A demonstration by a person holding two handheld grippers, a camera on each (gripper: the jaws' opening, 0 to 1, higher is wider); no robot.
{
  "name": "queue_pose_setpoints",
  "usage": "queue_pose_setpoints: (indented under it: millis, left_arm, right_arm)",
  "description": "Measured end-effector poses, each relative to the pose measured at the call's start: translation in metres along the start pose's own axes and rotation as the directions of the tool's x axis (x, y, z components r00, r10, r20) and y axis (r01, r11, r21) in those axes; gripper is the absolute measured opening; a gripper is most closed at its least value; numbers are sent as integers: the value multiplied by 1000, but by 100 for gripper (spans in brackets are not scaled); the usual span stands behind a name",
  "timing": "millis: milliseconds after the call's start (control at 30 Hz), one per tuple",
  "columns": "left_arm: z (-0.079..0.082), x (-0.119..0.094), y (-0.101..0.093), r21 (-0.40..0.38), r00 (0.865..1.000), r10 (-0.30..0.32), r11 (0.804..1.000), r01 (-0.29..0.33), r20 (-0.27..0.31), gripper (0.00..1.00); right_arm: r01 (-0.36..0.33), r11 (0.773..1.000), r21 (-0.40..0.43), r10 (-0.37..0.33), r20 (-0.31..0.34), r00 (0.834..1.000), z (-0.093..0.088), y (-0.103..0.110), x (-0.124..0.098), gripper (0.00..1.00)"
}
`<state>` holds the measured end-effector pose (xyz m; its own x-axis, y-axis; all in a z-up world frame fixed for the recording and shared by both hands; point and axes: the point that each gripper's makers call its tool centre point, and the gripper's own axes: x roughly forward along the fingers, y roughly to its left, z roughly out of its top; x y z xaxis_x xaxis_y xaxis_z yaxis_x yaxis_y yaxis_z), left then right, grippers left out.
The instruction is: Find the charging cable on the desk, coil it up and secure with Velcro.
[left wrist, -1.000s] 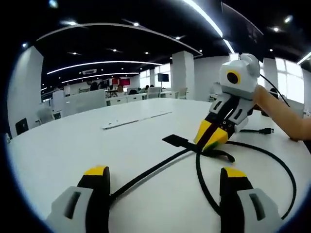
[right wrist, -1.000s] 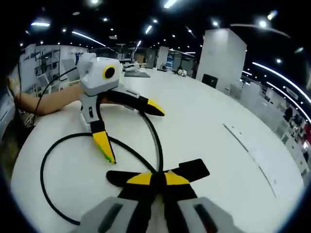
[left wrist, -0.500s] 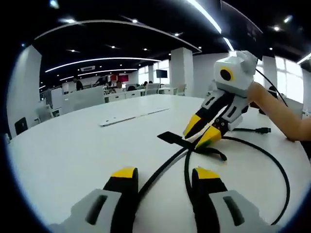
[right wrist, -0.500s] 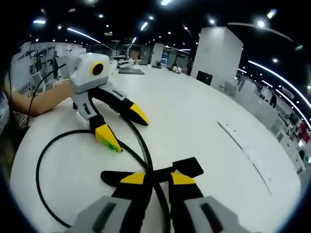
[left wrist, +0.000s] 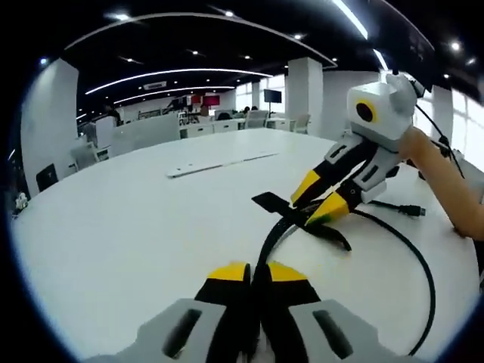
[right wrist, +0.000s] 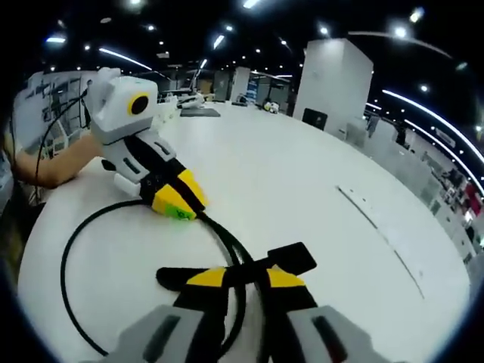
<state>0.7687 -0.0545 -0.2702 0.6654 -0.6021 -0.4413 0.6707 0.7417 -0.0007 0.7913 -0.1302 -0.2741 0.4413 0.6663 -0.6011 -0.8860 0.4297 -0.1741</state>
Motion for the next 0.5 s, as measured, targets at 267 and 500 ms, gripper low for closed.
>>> queue_pose_setpoints:
  millis: [267,500]
  left_arm:
    - [0,1,7,12,1000,-13,1000,13,-2,6]
    - [-2,0,4,18,1000,-28,999,28,9,6]
  right_arm:
    - [11,1000,-16,-12,-16,1000,1,1,1,19]
    - [55,998,-26,-57,-74,996,4,-4,-12,22]
